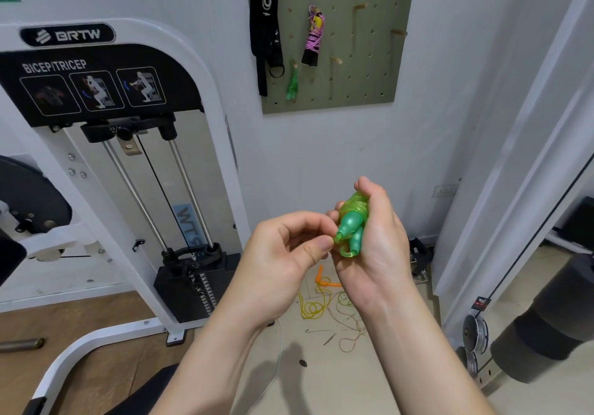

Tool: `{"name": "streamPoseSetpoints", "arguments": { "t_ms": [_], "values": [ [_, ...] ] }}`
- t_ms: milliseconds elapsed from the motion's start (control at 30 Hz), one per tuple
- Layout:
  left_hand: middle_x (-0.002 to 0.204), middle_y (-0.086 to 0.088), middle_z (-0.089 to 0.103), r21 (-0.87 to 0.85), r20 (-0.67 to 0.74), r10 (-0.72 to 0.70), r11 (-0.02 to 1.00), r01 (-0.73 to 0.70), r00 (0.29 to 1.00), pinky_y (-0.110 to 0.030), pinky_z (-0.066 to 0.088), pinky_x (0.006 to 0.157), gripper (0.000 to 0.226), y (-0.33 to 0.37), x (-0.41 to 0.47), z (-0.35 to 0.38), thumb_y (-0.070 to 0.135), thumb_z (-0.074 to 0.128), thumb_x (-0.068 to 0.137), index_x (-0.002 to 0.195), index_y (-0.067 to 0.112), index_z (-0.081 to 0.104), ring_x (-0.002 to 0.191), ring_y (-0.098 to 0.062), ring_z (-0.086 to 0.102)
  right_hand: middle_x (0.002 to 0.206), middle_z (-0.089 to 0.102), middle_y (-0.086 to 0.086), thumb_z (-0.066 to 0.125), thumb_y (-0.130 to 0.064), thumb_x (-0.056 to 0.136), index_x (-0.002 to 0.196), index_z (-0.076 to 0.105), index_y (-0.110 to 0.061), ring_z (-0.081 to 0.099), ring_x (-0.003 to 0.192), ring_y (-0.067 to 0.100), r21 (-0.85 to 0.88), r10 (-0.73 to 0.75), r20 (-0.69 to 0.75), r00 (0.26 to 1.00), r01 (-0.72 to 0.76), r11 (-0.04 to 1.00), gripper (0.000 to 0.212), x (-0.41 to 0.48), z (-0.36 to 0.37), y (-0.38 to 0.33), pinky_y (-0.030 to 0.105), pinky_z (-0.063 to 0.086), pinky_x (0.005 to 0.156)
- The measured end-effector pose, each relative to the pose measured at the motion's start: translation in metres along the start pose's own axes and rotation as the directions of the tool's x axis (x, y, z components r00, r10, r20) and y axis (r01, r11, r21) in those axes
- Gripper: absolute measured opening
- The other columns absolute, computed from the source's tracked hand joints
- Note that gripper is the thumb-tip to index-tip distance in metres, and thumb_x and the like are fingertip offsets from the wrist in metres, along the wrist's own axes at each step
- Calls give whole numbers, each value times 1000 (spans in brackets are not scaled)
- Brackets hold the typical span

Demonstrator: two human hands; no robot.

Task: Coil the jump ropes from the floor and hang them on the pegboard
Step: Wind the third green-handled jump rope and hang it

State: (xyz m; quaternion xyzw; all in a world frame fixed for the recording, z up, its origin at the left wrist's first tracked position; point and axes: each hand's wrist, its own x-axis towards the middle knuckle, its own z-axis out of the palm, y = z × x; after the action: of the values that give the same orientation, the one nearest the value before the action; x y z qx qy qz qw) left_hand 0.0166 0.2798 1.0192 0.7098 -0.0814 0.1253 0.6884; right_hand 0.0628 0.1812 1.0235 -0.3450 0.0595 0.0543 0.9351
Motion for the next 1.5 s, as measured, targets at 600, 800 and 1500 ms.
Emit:
{"name": "streamPoseSetpoints", "arguments": {
  "t_ms": [600, 800, 1500],
  "values": [
    [90, -7, 64, -306, -55, 102, 945, -114, 993, -23, 50, 78, 29, -14, -34, -47, 5, 69, 74, 101, 16, 67, 87, -17, 61, 61, 47, -1, 57, -18, 94, 95, 49, -15, 50, 52, 15, -198, -398, -111, 911, 372, 907, 9, -20, 32, 54, 25, 45, 49],
    [93, 4, 59, 397, -119, 392, 861, -318, 912, -11, 44, 77, 14, -16, -27, -39, 3, 61, 87, 91, 15, 68, 89, -6, 60, 64, 51, -2, 60, -16, 92, 96, 48, -17, 52, 63, 23, -238, -467, -129, 875, 430, 871, 13, -6, 36, 60, 32, 46, 56],
    [77, 6, 45, 521, 36, 295, 810, -269, 955, -14, 34, 71, 34, -55, 90, 30, 33, 57, 78, 58, 8, 46, 80, -12, 48, 72, 55, -6, 63, -30, 84, 98, 47, -29, 56, 58, 17, -635, -841, 128, 526, 695, 338, 22, 138, -17, -6, 40, 50, 60]
  ]
}}
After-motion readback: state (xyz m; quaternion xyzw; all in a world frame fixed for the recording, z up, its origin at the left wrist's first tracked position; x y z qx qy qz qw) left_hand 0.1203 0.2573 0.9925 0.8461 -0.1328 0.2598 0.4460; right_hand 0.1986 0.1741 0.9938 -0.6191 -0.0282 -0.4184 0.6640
